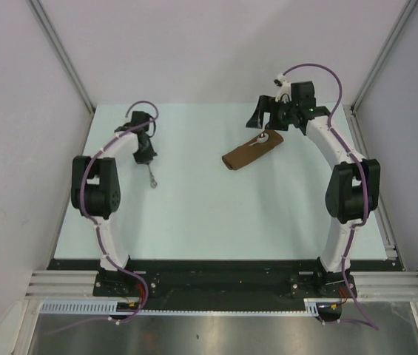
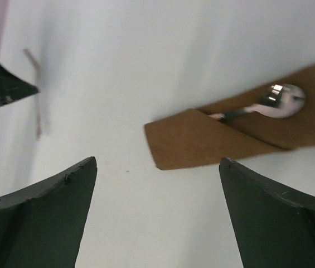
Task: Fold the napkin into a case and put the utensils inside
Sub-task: Pick up the fork from the corner of the board, then pass from the left arm to the right
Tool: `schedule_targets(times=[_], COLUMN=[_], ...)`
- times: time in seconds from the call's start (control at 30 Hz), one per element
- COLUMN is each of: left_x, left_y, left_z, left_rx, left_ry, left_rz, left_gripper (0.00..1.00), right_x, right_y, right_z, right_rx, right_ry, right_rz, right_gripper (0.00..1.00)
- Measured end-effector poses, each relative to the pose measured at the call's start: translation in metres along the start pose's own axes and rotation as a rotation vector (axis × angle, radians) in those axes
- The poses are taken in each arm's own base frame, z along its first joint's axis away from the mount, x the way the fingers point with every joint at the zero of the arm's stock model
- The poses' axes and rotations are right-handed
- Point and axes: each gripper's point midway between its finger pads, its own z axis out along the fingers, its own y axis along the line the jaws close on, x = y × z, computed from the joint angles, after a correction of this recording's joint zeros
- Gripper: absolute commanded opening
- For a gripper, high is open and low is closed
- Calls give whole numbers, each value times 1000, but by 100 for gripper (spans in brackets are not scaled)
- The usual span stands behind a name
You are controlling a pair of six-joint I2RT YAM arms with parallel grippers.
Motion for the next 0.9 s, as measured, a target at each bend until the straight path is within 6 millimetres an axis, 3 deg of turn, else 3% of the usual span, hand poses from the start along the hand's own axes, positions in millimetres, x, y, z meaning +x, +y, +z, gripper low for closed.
schedule_targets(times=[0.03, 0.1, 0.23, 0.3, 0.43, 0.57, 0.7, 0.9], left_x=[6, 31, 65, 77, 96, 112, 120, 127], left_y=[-8, -59, -137, -161, -185, -195, -206, -214], left_z=[-14, -54, -130, -154, -171, -178, -180, -180], left_rx=[53, 214, 498, 581, 633, 633, 633, 614], left_ry=[-14, -65, -180, -219, -252, -266, -271, -279], left_rz=[39, 176, 368, 436, 520, 584, 628, 666], left_gripper=[0, 0, 0, 0, 0, 0, 0, 0], right_x=[2, 13, 43, 51, 51, 40, 44, 56], right_y=[6, 17, 33, 43, 64, 84, 87, 89], right_z=[6, 24, 55, 65, 70, 65, 66, 65], right_rx=[-49, -158, -335, -395, -459, -499, -499, -493], right_ry=[10, 48, 147, 180, 197, 184, 192, 230], right_rz=[0, 1, 20, 18, -22, -86, -134, -149], right_gripper=[94, 89, 82, 80, 65, 67, 66, 56])
